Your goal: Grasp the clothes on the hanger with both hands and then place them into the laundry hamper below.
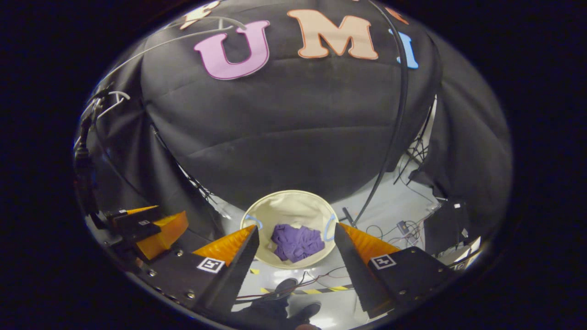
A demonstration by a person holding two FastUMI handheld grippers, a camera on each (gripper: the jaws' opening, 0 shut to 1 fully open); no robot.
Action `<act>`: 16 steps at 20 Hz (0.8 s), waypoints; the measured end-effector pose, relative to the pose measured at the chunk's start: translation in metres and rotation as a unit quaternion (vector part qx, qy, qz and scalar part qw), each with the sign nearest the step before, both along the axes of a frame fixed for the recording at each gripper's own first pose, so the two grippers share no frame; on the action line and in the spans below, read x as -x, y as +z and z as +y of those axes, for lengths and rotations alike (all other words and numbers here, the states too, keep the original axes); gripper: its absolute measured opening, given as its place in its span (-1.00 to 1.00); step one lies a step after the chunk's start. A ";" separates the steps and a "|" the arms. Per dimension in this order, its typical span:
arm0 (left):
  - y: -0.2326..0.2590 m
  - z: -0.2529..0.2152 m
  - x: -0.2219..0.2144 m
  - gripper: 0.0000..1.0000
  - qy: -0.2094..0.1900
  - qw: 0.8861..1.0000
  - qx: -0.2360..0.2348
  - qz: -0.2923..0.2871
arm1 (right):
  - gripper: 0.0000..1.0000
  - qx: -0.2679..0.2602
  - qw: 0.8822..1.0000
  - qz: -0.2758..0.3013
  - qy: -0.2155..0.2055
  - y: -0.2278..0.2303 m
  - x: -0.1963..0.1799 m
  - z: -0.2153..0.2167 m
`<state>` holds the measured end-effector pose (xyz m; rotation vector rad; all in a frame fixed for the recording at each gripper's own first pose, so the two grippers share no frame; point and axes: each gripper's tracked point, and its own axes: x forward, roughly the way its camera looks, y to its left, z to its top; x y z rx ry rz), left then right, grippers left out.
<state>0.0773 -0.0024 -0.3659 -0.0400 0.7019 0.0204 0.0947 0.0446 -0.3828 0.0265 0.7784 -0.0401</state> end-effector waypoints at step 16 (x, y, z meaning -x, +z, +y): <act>0.151 0.033 0.019 0.90 0.022 0.989 -0.020 -0.145 | 0.99 0.044 0.988 -0.140 0.050 0.122 -0.014 0.053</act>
